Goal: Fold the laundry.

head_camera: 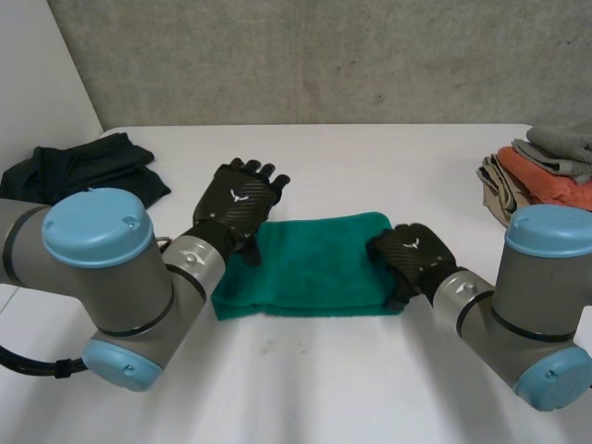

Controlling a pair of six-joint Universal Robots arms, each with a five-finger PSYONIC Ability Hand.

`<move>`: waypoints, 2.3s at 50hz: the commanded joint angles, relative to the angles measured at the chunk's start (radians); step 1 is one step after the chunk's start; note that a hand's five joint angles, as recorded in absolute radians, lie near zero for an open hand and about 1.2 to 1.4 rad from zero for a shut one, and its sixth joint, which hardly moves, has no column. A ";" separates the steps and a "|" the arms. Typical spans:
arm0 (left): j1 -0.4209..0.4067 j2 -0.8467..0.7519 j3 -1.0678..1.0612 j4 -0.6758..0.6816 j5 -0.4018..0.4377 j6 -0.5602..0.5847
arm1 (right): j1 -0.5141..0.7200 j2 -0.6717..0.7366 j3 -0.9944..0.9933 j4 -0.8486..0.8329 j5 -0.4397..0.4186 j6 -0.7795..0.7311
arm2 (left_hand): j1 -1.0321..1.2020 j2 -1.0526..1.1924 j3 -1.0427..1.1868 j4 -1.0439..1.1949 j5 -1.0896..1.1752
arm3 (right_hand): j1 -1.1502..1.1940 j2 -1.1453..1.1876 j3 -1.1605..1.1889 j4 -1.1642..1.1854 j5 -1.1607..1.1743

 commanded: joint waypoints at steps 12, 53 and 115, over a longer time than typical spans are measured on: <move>0.141 0.172 -0.131 -0.016 -0.006 -0.003 | 0.182 0.026 -0.253 -0.050 0.064 -0.368 | -0.016 -0.031 -0.039 -0.028 -0.049 | 0.890 0.811 0.814 0.816 0.831; -0.012 -0.114 0.122 -0.238 -0.247 -0.166 | 0.205 0.309 -0.698 0.387 -0.031 0.350 | 0.005 -0.010 -0.017 -0.007 -0.028 | -0.332 -0.411 -0.407 -0.406 -0.390; 0.149 0.252 0.111 -0.347 0.544 -0.062 | 0.379 0.351 -0.454 -0.115 0.080 -0.090 | -0.004 -0.018 -0.026 -0.015 -0.037 | 0.083 0.004 0.008 0.009 0.025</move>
